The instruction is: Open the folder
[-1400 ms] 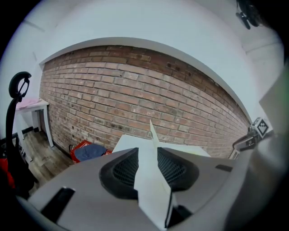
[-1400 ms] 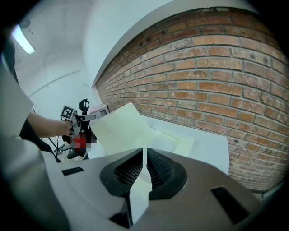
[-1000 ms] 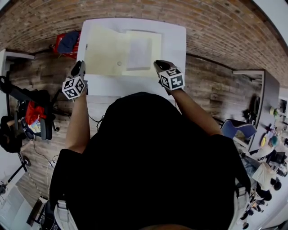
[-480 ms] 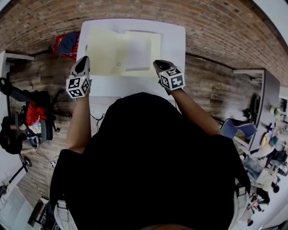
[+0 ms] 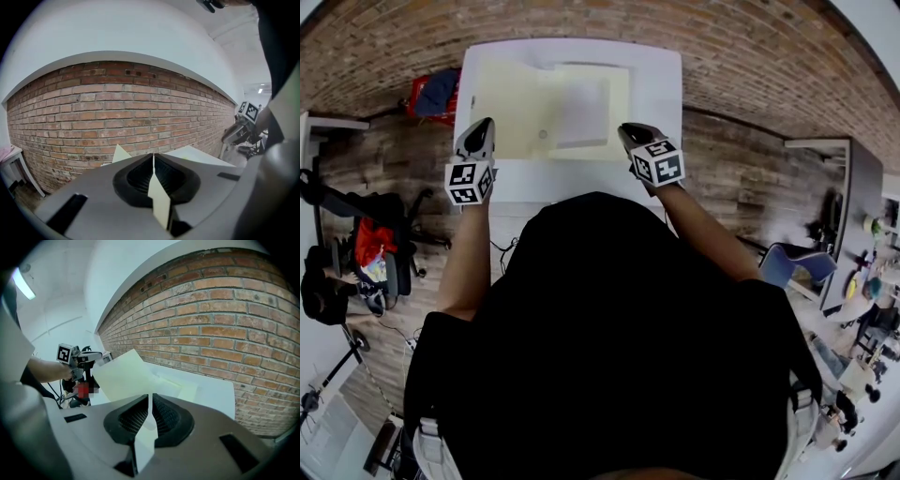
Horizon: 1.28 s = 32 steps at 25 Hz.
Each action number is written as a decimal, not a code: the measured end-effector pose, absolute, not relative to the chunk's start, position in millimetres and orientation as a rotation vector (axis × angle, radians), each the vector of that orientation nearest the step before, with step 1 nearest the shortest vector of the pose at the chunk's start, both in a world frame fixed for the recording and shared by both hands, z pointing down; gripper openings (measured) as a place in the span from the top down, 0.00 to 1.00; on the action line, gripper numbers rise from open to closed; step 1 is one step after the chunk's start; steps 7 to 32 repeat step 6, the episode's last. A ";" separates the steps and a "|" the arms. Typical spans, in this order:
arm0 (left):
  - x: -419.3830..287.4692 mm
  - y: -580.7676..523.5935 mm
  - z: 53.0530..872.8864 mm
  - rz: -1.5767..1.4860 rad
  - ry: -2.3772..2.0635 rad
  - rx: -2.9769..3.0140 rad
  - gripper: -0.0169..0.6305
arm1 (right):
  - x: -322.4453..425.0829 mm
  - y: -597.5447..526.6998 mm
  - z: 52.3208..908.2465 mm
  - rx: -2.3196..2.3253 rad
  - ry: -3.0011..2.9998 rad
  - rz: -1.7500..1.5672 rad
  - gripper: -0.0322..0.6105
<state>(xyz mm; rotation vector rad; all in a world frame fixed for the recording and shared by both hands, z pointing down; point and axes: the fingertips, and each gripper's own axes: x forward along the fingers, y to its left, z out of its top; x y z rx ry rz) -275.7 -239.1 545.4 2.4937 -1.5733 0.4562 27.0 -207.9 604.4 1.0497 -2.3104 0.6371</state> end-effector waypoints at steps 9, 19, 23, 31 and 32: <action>-256.4 -239.7 545.0 0.482 -1.531 2.526 0.95 | 35.0 -211.3 600.5 1.057 -2.314 0.630 0.87; -256.4 -239.7 545.0 0.482 -1.531 2.526 0.95 | 35.0 -211.3 600.5 1.057 -2.314 0.630 0.87; -256.4 -239.7 545.0 0.482 -1.531 2.526 0.95 | 35.0 -211.3 600.5 1.057 -2.314 0.630 0.87; -256.4 -239.7 545.0 0.482 -1.531 2.526 0.95 | 35.0 -211.3 600.5 1.057 -2.314 0.630 0.87; -256.4 -239.7 545.0 0.482 -1.531 2.526 0.95 | 35.0 -211.3 600.5 1.057 -2.314 0.630 0.87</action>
